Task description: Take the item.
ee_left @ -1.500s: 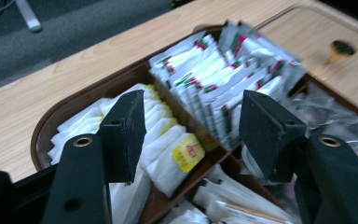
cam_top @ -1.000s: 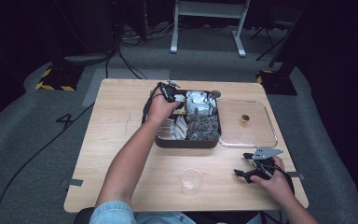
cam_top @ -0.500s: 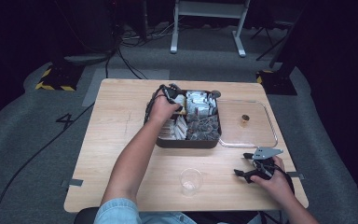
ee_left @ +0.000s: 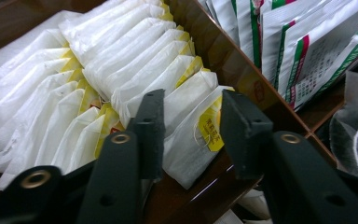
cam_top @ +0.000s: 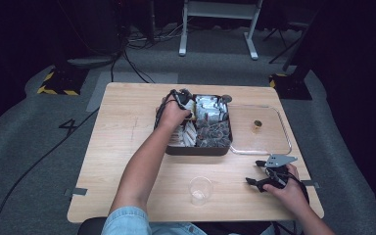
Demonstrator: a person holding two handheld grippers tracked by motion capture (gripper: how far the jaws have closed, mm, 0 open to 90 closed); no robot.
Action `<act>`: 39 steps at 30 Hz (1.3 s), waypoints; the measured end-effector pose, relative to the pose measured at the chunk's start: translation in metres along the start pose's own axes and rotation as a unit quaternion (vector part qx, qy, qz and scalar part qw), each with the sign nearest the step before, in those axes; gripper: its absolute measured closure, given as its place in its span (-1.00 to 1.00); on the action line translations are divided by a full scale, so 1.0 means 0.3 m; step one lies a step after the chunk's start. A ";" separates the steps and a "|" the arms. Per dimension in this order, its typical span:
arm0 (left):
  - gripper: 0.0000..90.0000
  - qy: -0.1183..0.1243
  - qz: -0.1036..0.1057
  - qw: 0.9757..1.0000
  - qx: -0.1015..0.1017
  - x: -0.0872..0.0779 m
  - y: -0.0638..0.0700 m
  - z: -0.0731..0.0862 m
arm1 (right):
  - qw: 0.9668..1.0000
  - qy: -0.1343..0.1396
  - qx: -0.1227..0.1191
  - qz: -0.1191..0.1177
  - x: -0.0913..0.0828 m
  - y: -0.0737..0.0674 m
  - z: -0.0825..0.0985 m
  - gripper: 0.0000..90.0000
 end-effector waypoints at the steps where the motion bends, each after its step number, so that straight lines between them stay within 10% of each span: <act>1: 0.48 -0.005 -0.001 1.000 0.003 0.000 -0.001 0.002 | 1.000 0.000 0.000 0.000 0.000 0.000 0.000 -0.67; 12: 0.99 -0.031 0.002 0.999 0.030 -0.003 0.009 0.012 | 1.000 0.000 0.000 0.000 0.000 0.000 0.000 -0.67; 39: 1.00 0.064 0.032 0.996 0.046 -0.214 0.013 -0.067 | 1.000 0.000 0.000 0.000 0.000 0.000 0.000 -0.67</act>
Point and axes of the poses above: each handheld gripper's, and its own axes: x roughly forward along the jaws, z roughly out of its underside, y roughly to its right, the point moved 9 cm from there along x, roughly forward along the jaws, and after that the axes turned 1 degree about x, right-handed, at the moved point
